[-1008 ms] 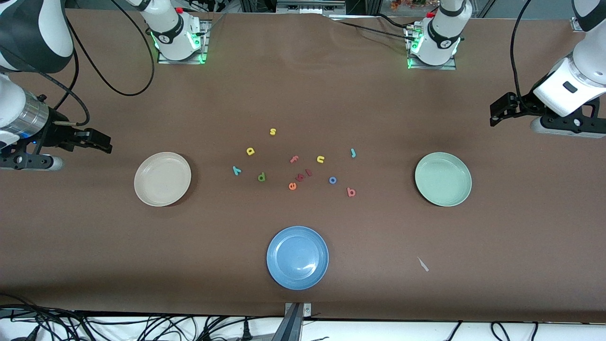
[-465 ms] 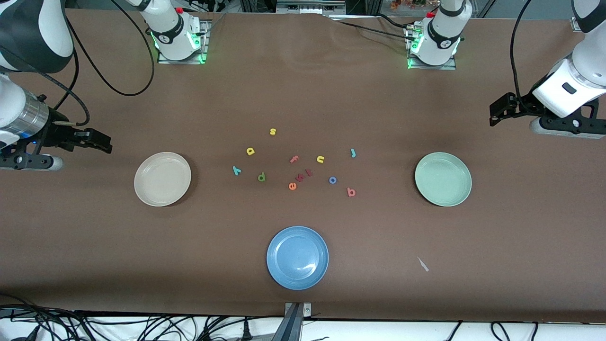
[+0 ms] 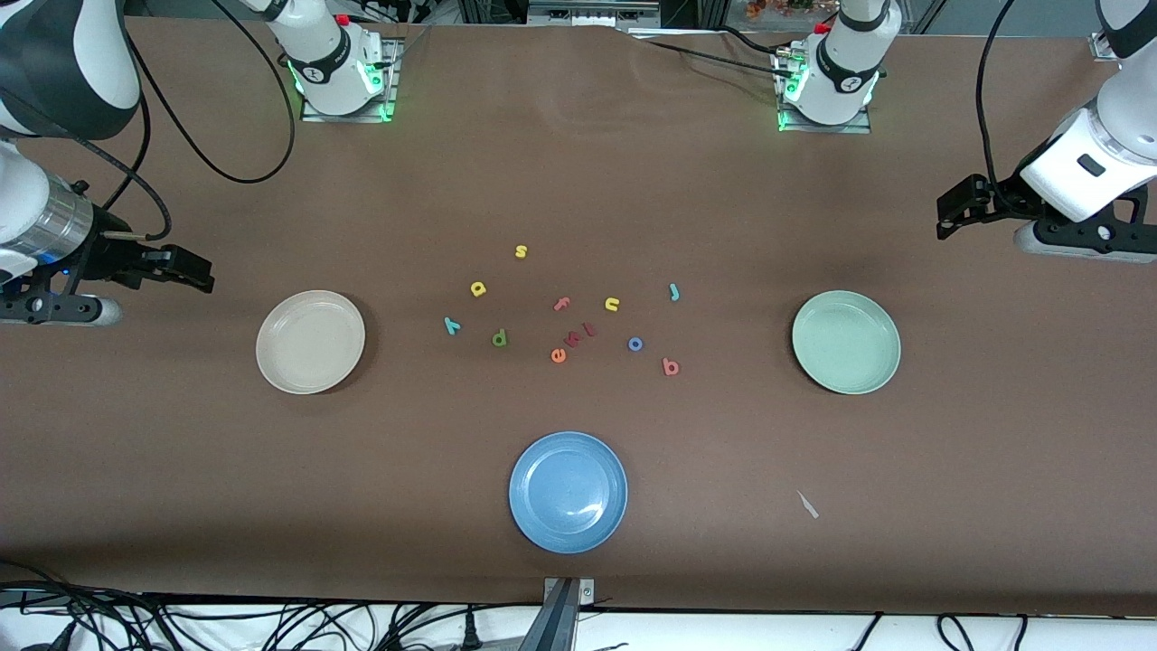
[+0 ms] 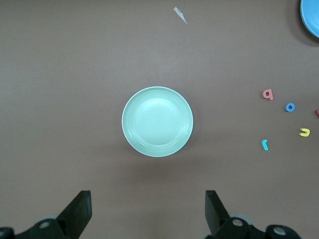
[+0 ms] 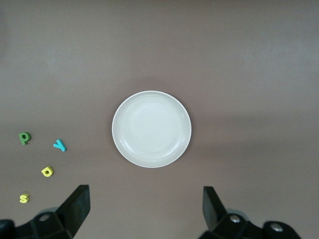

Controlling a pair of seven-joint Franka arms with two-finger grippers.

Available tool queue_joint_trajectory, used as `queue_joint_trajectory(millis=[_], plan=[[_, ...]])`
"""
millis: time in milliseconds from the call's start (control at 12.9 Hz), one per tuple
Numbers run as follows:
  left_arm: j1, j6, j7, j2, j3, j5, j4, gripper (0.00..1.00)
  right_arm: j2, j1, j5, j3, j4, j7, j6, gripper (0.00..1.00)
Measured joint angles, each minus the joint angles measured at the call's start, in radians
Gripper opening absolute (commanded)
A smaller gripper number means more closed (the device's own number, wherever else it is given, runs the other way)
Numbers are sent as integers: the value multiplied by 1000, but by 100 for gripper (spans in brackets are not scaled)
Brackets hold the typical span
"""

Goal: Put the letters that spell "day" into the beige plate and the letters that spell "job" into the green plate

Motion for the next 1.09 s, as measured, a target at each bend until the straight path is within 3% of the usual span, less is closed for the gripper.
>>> queue_joint_trajectory(millis=[1085], plan=[[0, -11, 2, 0, -18, 0, 1, 100, 0, 0, 0, 0, 0, 0, 0, 100]])
